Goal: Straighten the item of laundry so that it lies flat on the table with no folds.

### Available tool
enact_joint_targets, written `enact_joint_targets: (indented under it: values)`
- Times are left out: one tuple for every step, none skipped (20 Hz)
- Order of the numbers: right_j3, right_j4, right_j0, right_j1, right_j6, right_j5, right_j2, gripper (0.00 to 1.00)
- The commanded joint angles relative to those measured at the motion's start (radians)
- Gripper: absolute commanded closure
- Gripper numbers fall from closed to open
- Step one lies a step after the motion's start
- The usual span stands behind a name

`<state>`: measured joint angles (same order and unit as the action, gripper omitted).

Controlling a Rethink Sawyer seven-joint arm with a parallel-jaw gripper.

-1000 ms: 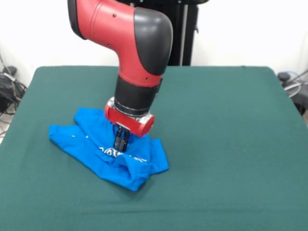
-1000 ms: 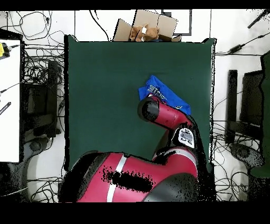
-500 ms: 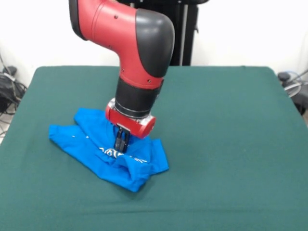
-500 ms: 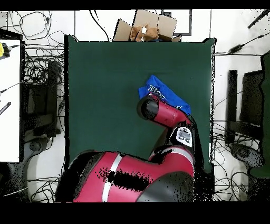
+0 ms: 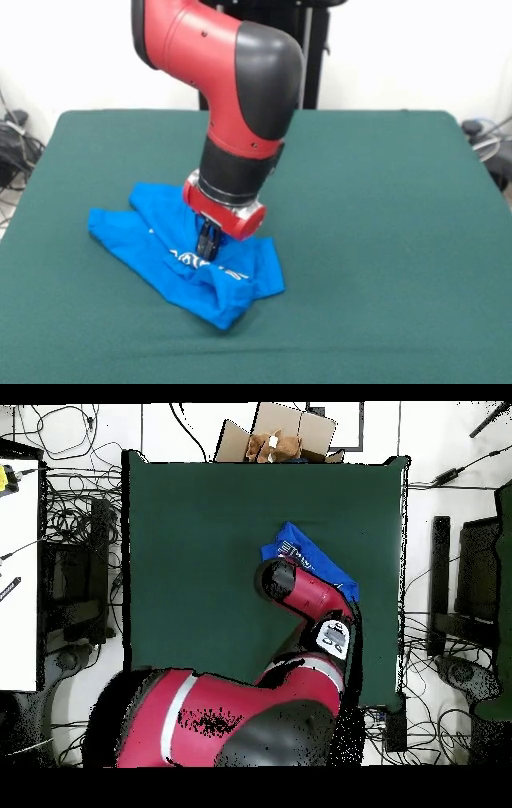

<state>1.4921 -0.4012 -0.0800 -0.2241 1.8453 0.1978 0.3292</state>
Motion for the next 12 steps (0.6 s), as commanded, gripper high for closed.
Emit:
enact_joint_targets:
  values:
    - [-0.161, -0.216, 0.134, 0.192, 0.407, 0.046, -0.139, 1.0]
    - [-0.171, -0.236, 0.146, 0.2, 0.413, 0.057, -0.126, 1.0]
    - [-0.182, -0.257, 0.158, 0.208, 0.418, 0.069, -0.114, 1.0]
    - [-0.191, -0.277, 0.168, 0.214, 0.423, 0.075, -0.105, 1.0]
    - [-0.197, -0.296, 0.177, 0.219, 0.422, 0.082, -0.097, 1.0]
    - [-0.208, -0.31, 0.186, 0.225, 0.43, 0.098, -0.085, 1.0]
    - [-0.215, -0.321, 0.192, 0.228, 0.432, 0.107, -0.079, 1.0]
    - [-0.219, -0.334, 0.196, 0.229, 0.432, 0.113, -0.078, 1.0]
    - [-0.221, -0.346, 0.2, 0.23, 0.434, 0.114, -0.076, 1.0]
    - [-0.229, -0.361, 0.207, 0.234, 0.447, 0.126, -0.067, 1.0]
    - [-0.235, -0.371, 0.212, 0.238, 0.453, 0.135, -0.06, 1.0]
    - [-0.24, -0.389, 0.218, 0.241, 0.467, 0.137, -0.057, 1.0]
